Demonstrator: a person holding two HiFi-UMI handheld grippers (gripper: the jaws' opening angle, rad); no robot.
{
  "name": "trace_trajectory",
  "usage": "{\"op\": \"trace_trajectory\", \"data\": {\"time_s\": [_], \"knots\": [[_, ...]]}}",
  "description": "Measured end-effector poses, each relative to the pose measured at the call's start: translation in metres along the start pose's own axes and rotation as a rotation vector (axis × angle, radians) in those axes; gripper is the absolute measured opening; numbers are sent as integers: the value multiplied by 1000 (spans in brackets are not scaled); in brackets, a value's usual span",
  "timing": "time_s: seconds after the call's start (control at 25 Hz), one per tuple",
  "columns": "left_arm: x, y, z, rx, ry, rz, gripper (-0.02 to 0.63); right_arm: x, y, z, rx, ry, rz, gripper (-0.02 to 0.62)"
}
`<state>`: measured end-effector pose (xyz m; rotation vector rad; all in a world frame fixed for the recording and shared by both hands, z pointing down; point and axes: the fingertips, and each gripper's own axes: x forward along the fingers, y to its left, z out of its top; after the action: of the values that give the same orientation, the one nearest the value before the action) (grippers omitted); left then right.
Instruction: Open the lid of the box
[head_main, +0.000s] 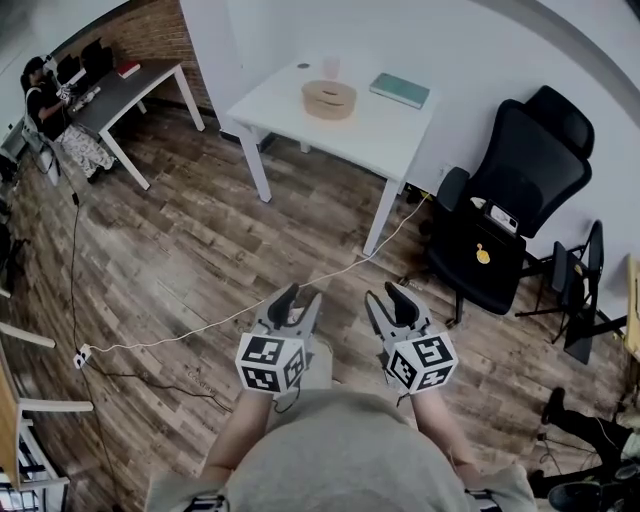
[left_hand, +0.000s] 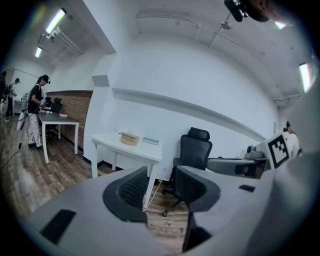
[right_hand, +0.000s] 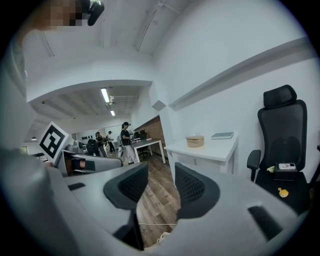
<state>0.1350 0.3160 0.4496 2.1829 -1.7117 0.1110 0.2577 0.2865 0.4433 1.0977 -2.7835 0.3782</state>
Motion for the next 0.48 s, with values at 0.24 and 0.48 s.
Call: {"op": "trace_trajectory", "data": {"time_s": [0.24,0.48], "knots": [[40,29,18,-5,-7,-9,170,50,-17,10,-7,14,7,186],[86,71,46,1,-8,-20,170,116,-34,34,-20,17,10,187]]}}
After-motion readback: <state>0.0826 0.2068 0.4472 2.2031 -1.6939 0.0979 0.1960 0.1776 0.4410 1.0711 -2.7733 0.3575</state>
